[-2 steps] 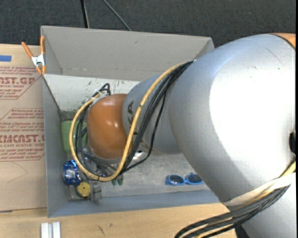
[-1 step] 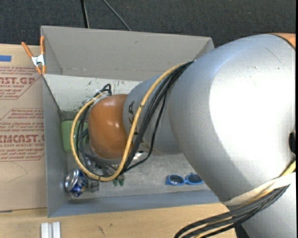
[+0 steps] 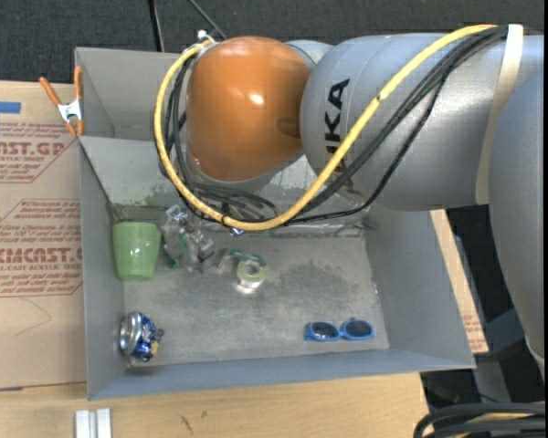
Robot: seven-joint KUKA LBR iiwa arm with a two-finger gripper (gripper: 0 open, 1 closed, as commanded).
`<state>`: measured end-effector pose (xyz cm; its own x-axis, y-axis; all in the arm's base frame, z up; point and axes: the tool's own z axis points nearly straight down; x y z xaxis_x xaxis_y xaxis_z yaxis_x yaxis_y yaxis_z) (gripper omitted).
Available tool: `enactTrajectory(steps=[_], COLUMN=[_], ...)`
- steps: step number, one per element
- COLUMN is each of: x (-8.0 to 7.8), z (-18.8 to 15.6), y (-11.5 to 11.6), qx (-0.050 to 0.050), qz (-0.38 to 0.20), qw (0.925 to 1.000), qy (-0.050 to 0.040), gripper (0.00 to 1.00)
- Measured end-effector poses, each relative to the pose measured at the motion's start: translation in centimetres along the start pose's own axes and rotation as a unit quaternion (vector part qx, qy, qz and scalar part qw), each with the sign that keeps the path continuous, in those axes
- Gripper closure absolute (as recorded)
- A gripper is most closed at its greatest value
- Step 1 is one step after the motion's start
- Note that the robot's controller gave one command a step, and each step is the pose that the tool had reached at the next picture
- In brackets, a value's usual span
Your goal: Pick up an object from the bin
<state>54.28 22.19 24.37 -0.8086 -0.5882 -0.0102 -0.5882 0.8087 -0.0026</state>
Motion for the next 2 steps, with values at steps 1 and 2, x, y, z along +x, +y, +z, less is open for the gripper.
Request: enactTrajectory(steps=[1, 2], x=[2.58, 2.36], z=[11.05, 10.67], y=[-0.09, -0.14], qx=[-0.002, -0.001], qz=[0.074, 0.074], qw=[0.9972, 0.9973], qy=[0.0080, 0.0043], gripper=[1.00, 0.00])
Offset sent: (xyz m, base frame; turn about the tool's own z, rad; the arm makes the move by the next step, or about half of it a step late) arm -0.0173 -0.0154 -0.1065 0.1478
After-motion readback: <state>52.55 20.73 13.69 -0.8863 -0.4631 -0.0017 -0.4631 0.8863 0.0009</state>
